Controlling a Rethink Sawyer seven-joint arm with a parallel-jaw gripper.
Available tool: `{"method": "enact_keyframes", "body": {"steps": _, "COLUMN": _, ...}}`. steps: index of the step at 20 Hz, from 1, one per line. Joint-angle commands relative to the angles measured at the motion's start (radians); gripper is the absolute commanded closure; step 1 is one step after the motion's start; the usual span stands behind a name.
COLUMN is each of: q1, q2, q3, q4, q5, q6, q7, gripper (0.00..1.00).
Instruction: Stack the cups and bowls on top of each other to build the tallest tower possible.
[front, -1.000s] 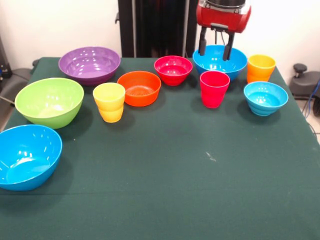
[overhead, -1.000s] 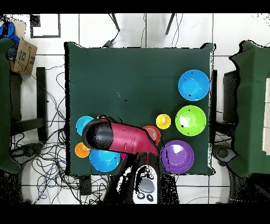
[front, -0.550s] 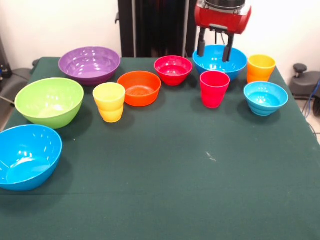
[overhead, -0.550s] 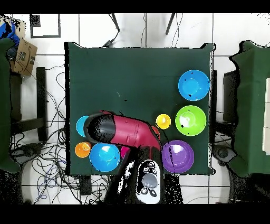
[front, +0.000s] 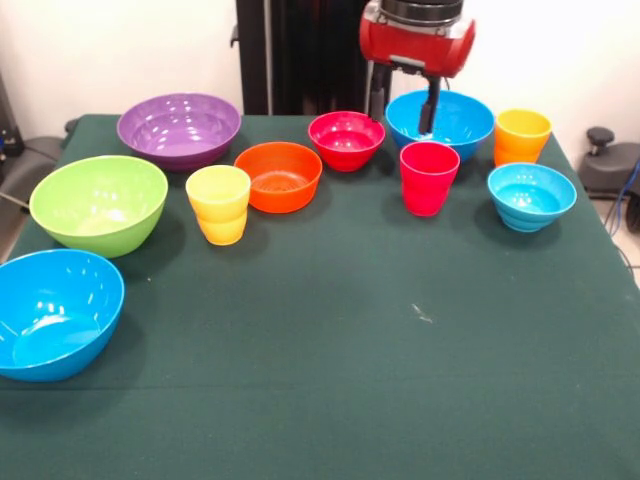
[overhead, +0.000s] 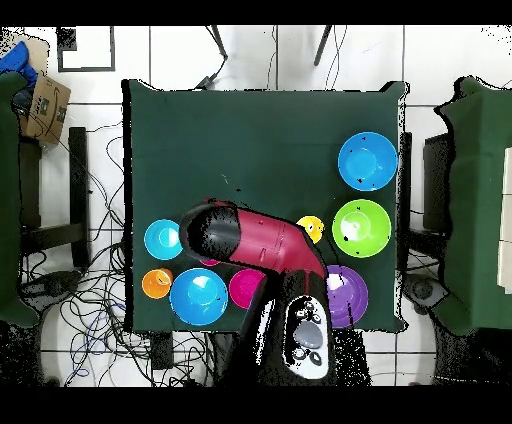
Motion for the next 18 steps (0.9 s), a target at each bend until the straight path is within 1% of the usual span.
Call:
{"method": "enact_keyframes", "body": {"steps": 1, "q1": -0.036, "q2": 0.054, "q3": 0.100, "q4": -0.019, "q5": -0.068, "q6": 0.031, "q7": -0.016, "gripper": 0.00}}
{"method": "enact_keyframes", "body": {"steps": 9, "q1": -0.053, "q2": 0.075, "q3": 0.107, "q4": -0.012, "q5": -0.074, "q6": 0.028, "q7": -0.015, "gripper": 0.00}}
{"method": "enact_keyframes", "body": {"steps": 18, "q1": -0.084, "q2": 0.083, "q3": 0.136, "q4": -0.016, "q5": -0.077, "q6": 0.019, "q7": -0.042, "gripper": 0.00}}
